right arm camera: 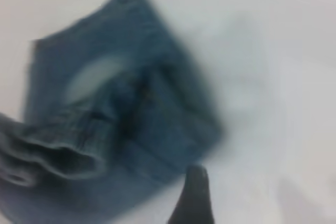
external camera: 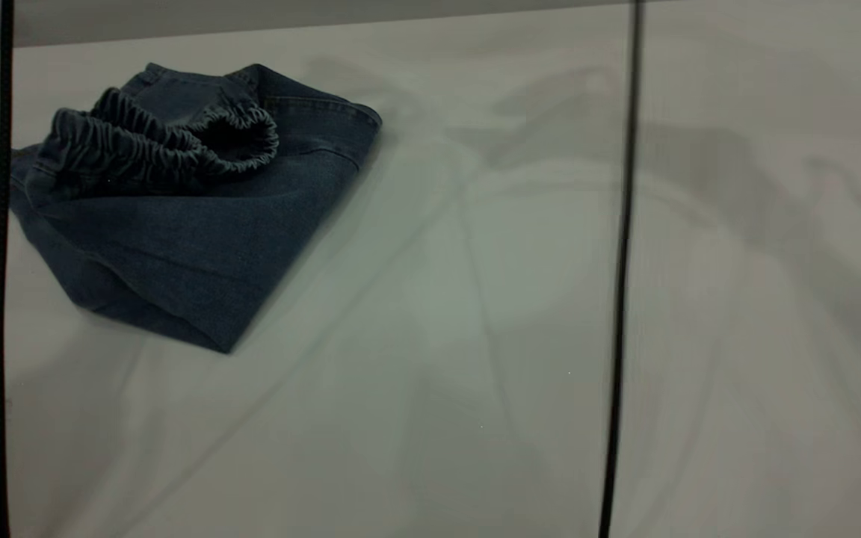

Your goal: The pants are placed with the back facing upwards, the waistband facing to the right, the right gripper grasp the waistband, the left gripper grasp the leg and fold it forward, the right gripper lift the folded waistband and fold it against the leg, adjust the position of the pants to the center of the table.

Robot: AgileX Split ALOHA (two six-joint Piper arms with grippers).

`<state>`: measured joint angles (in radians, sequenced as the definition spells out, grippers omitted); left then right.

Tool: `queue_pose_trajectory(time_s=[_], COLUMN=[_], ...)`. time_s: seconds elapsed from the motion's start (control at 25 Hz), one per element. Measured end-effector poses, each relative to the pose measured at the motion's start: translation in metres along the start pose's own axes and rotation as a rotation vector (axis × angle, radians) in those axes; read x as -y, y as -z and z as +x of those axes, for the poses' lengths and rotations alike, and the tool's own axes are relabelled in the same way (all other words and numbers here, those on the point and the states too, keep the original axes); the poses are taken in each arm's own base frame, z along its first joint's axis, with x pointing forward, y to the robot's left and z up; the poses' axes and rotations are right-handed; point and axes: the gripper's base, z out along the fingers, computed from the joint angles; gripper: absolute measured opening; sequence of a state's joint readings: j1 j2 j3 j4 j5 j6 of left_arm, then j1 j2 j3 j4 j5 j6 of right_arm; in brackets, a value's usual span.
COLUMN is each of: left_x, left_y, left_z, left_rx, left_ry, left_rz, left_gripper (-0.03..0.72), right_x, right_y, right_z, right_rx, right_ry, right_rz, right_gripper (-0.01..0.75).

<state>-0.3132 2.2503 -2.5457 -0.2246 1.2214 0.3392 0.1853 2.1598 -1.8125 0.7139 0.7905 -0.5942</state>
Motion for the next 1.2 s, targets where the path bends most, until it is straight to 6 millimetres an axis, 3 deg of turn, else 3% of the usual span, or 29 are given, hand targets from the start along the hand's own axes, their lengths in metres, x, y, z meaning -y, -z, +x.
queue_pose_trajectory(time_s=[0.12,0.4,0.68,0.92,1.04,1.2], left_x=[-0.001,-0.001,0.008,0.044,0.056,0.059], left_y=[0.000,-0.002,-0.028,-0.069,-0.087,-0.108], left_z=[0.000,0.001,0.018,0.048,0.068,0.100], left_rx=[-0.004,-0.009,-0.110,-0.272,-0.362,-0.486], left_ry=[-0.005,0.003,-0.001,-0.093,-0.092,-0.075], left_rz=[-0.012,-0.013,0.032,0.124,0.162,0.185], left_gripper=[0.551,0.551,0.551,0.551,0.551,0.551], right_x=[0.003,-0.024,-0.075,-0.119,-0.134,-0.148], right_y=[0.040,0.125,0.216,0.288,0.311,0.331], right_z=[-0.009,-0.020,-0.024,-0.012,-0.006,0.000], right_rx=[-0.012,-0.045,0.086,0.223,0.285,0.341], right_ry=[0.056,0.175,0.242,0.266,0.265,0.275], right_rz=[0.095,0.287,0.320,0.299,0.281,0.255], right_gripper=[0.560,0.560,0.560,0.560,0.560,0.560])
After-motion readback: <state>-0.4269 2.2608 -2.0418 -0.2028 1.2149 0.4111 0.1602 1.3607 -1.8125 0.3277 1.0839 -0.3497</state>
